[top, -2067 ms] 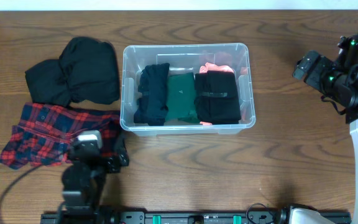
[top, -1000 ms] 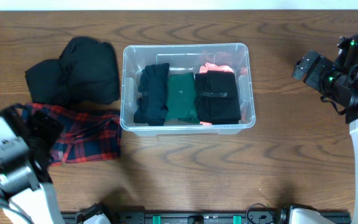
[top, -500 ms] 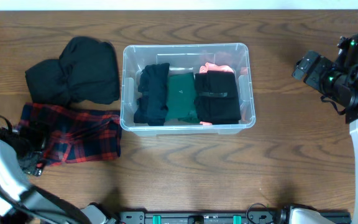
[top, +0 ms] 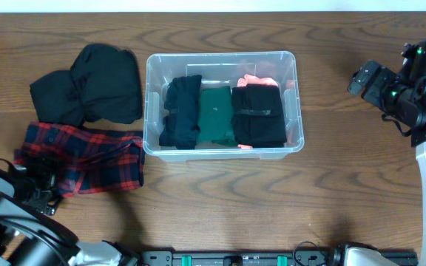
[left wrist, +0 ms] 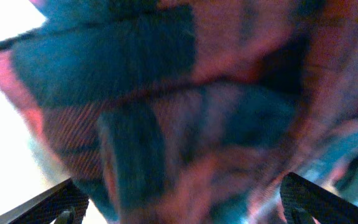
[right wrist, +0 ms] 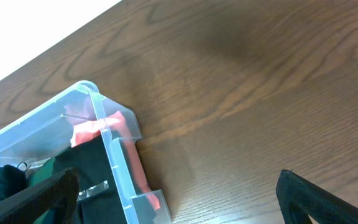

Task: Pack container
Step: 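Lift the red plaid shirt and carry it over the bin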

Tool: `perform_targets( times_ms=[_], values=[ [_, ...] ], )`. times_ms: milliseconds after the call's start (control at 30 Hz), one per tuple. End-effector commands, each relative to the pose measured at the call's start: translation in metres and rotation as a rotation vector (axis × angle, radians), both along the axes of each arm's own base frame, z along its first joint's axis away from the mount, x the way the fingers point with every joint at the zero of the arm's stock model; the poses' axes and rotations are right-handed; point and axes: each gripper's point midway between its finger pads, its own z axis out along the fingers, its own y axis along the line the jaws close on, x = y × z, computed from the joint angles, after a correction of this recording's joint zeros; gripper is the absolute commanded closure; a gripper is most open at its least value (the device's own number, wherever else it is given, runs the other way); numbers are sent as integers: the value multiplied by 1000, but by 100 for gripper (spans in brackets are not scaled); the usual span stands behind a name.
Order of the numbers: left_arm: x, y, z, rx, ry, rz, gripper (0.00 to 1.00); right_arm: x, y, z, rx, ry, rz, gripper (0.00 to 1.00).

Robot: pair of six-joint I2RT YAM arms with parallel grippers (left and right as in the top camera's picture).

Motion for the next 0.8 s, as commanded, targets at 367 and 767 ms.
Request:
perform_targets(
  times_ms=[367,767],
  values=[
    [20,-11,-12,-73,-135,-92,72,0,-2,0,6,0,-7,1],
    [58,-40,157,-6,-637,-174,94,0,-2,0,6,0,-7,1]
  ],
)
